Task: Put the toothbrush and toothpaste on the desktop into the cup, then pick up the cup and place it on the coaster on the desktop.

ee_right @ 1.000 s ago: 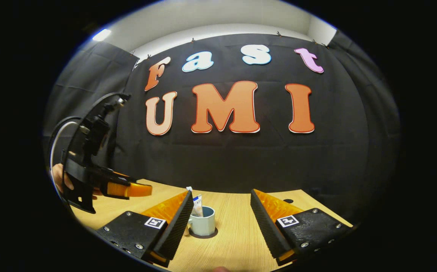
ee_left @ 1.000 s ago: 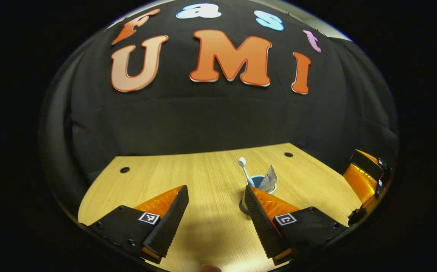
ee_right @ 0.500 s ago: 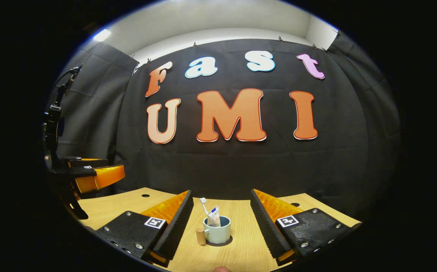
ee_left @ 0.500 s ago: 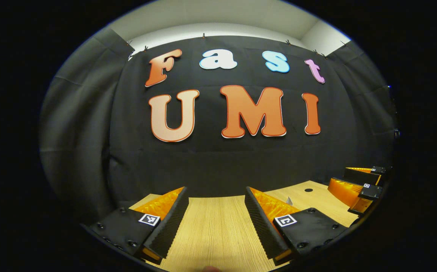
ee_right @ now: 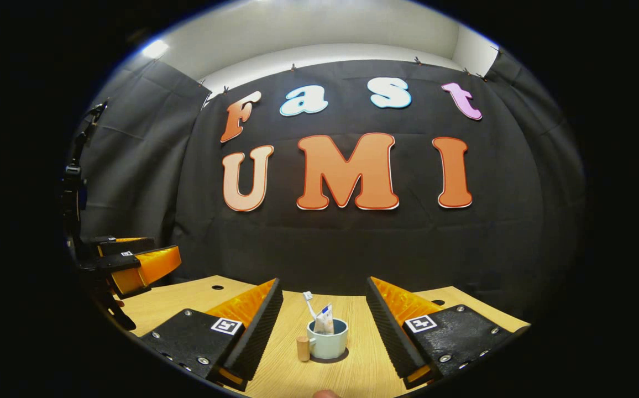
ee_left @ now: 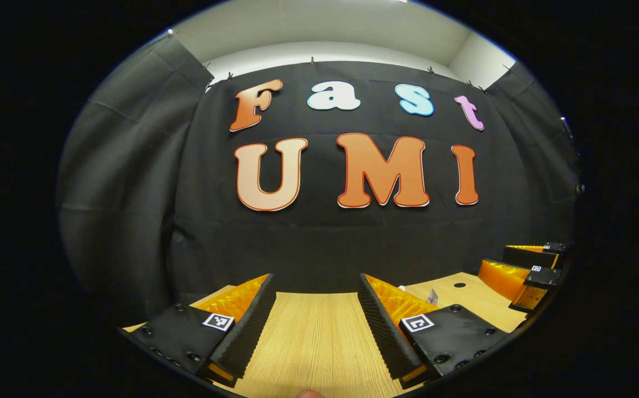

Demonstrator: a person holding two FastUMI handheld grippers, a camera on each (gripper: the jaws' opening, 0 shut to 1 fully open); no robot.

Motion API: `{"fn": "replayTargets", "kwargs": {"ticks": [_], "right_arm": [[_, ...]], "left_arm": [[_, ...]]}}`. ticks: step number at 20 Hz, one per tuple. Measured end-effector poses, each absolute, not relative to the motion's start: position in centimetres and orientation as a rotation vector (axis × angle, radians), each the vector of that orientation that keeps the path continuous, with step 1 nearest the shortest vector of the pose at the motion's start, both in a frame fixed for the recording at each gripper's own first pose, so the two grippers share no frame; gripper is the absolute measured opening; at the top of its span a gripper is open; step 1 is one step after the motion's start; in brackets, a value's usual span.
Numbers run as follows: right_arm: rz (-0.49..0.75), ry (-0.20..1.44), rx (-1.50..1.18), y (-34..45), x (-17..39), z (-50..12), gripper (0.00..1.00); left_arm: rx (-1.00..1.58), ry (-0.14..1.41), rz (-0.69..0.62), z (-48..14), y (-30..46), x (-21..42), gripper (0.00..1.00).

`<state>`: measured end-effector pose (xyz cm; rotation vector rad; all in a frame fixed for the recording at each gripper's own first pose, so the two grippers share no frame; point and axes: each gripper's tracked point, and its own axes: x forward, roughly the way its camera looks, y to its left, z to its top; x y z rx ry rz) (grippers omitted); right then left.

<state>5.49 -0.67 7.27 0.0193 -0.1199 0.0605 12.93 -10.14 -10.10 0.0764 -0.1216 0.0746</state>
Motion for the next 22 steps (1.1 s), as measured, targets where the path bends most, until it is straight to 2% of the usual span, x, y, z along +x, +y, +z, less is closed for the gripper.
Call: {"fn": "replayTargets", "kwargs": {"ticks": [2,10,16,18,20,21,22], "right_arm": [[0.085,-0.115,0.008,0.4,5.7,7.3,0.92],[0.125,-0.141,-0.078,2.3,4.5,8.0,0.92],[0.042,-0.096,-0.056,-1.2,4.6,6.6,0.94],[0.032,-0.093,-0.059,-1.7,4.7,6.5,0.94],[0.031,-0.089,-0.058,-2.0,4.8,6.3,0.94],[0.029,-0.091,-0.058,-2.2,4.8,6.3,0.94],[0.024,-0.096,-0.056,-2.4,4.7,6.3,0.95]], "left_arm": [[0.072,-0.144,0.086,-9.7,-9.7,12.6,0.94],[0.032,-0.161,0.108,-9.8,-9.2,12.7,0.92],[0.013,-0.108,0.110,-11.9,-8.8,14.1,0.92],[0.004,-0.098,0.106,-12.2,-8.9,14.4,0.95],[0.002,-0.094,0.111,-12.4,-8.9,14.6,0.92],[0.007,-0.093,0.123,-12.4,-8.9,14.6,0.96],[0.013,-0.086,0.138,-12.6,-8.7,14.7,0.92]]}}
